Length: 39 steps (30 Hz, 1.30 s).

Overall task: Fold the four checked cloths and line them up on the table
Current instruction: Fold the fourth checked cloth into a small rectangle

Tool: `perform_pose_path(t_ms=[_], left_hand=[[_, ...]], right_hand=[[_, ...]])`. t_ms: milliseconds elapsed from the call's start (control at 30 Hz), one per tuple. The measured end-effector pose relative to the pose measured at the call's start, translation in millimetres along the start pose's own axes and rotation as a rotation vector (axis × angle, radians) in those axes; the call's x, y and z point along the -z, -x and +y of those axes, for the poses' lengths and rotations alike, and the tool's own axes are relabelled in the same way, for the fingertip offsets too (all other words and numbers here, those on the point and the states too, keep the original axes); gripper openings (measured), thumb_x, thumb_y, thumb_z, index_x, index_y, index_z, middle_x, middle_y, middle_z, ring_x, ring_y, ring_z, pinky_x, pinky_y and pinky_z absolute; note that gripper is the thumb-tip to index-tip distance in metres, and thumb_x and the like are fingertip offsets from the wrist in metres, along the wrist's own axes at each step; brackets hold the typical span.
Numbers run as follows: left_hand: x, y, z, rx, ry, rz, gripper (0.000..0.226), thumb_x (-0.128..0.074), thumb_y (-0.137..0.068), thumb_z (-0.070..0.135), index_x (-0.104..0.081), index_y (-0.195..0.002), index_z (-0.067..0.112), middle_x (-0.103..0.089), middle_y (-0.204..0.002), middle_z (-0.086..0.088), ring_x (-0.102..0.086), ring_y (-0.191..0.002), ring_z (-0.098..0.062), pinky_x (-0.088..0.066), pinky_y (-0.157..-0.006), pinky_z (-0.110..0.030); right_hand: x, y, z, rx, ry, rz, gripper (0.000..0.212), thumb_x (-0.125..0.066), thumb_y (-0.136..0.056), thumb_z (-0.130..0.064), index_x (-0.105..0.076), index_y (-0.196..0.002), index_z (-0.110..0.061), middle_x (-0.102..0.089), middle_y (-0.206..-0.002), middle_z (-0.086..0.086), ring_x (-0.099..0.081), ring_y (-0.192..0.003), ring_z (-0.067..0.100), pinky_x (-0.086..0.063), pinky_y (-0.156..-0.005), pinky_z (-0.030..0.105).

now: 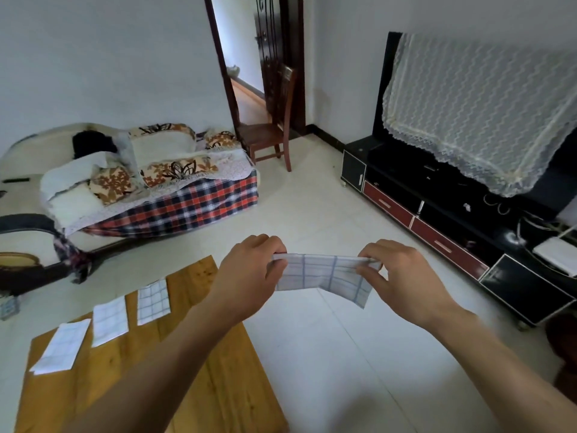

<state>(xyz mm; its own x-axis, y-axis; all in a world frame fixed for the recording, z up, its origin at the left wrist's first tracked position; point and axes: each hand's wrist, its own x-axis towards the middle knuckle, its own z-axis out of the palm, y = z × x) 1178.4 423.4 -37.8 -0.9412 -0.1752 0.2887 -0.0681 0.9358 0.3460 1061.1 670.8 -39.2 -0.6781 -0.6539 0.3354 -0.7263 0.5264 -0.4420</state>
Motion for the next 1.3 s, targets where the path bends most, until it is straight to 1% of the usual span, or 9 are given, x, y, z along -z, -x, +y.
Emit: perform_pose_path(t_ms=[100,233,367,533,700,867,1067,1167,1300], left_hand=[[-14.2,-25.0,6.5,-0.003,-0.013,-0.015,0.007,-0.053,-0.099,0.032,-0.056,-0.097,0.026,-0.058,-0.092,0.007,-0.052,-0.083,-0.013,-0.043,-0.068,-0.023],[-36.6,-61.9,2.5,0.050,0.026,-0.005,0.006,-0.055,-0.098,0.031,-0.054,-0.095,0.026,-0.058,-0.090,0.007,-0.055,-0.082,-0.015,-0.043,-0.065,-0.020],[-69.4,-113.5,-13.5,0.110,0.110,0.068,0.009,-0.057,-0.097,0.029,-0.051,-0.091,0.029,-0.056,-0.088,0.009,-0.055,-0.081,-0.014,-0.038,-0.062,-0.016],[-93.7,-173.5,-53.4,0.126,0.196,0.113,0.006,-0.060,-0.095,0.025,-0.057,-0.090,0.026,-0.058,-0.085,0.011,-0.053,-0.077,-0.012,-0.049,-0.068,-0.030],[-90.6,-217.6,-99.4,0.206,0.173,0.163,0.006,-0.061,-0.095,0.025,-0.057,-0.090,0.027,-0.057,-0.085,0.013,-0.052,-0.077,-0.008,-0.047,-0.068,-0.027],[-80.8,-233.1,-145.8,0.387,0.134,0.213,0.006,-0.061,-0.095,0.026,-0.057,-0.091,0.029,-0.059,-0.088,0.012,-0.054,-0.079,-0.009,-0.047,-0.066,-0.021],[-80.8,-246.6,-205.4,0.584,0.063,0.280,0.005,-0.060,-0.095,0.020,-0.060,-0.091,0.022,-0.062,-0.086,0.006,-0.056,-0.076,-0.013,-0.048,-0.063,-0.029],[-78.4,-265.9,-222.8,0.674,0.009,0.335,0.012,-0.064,-0.092,0.015,-0.058,-0.088,0.024,-0.061,-0.082,0.006,-0.055,-0.072,-0.013,-0.048,-0.061,-0.032],[-67.3,-299.7,-237.0,0.803,-0.042,0.405,0.016,-0.060,-0.092,0.016,-0.054,-0.087,0.030,-0.058,-0.081,0.011,-0.053,-0.072,-0.009,-0.043,-0.061,-0.026]], right_hand=[[-0.8,-12.3,27.6,-0.013,-0.033,0.004,0.009,-0.069,-0.089,-0.020,-0.061,-0.084,-0.023,-0.054,-0.075,-0.010,-0.048,-0.068,0.009,-0.043,-0.062,0.028],[-7.1,-46.1,60.4,-0.035,-0.071,-0.023,0.010,-0.068,-0.089,-0.019,-0.062,-0.084,-0.026,-0.056,-0.075,-0.012,-0.052,-0.069,0.007,-0.045,-0.063,0.027],[-16.8,-101.0,95.0,-0.040,-0.025,-0.022,0.011,-0.066,-0.089,-0.017,-0.060,-0.084,-0.026,-0.055,-0.076,-0.010,-0.052,-0.069,0.010,-0.047,-0.064,0.033],[-25.8,-187.5,124.2,0.014,0.047,-0.108,0.013,-0.066,-0.090,-0.021,-0.058,-0.081,-0.027,-0.055,-0.076,-0.011,-0.054,-0.070,0.012,-0.049,-0.066,0.038],[-54.5,-274.9,133.9,0.125,0.021,-0.198,0.014,-0.067,-0.090,-0.021,-0.058,-0.081,-0.026,-0.056,-0.075,-0.011,-0.055,-0.070,0.009,-0.049,-0.066,0.037],[-105.4,-349.5,131.3,0.189,-0.102,-0.318,0.003,-0.070,-0.089,-0.024,-0.068,-0.086,-0.024,-0.063,-0.080,-0.010,-0.059,-0.076,0.007,-0.049,-0.068,0.031],[-186.5,-444.6,125.8,0.339,-0.235,-0.468,0.002,-0.069,-0.087,-0.021,-0.069,-0.089,-0.023,-0.064,-0.081,-0.010,-0.058,-0.076,0.007,-0.048,-0.069,0.029],[-220.7,-497.9,125.3,0.403,-0.292,-0.513,0.005,-0.069,-0.088,-0.019,-0.070,-0.091,-0.022,-0.065,-0.083,-0.009,-0.058,-0.076,0.007,-0.047,-0.067,0.023],[-248.8,-570.3,115.6,0.468,-0.374,-0.558,0.006,-0.072,-0.087,-0.016,-0.071,-0.091,-0.020,-0.066,-0.084,-0.007,-0.059,-0.075,0.005,-0.041,-0.065,0.013]])
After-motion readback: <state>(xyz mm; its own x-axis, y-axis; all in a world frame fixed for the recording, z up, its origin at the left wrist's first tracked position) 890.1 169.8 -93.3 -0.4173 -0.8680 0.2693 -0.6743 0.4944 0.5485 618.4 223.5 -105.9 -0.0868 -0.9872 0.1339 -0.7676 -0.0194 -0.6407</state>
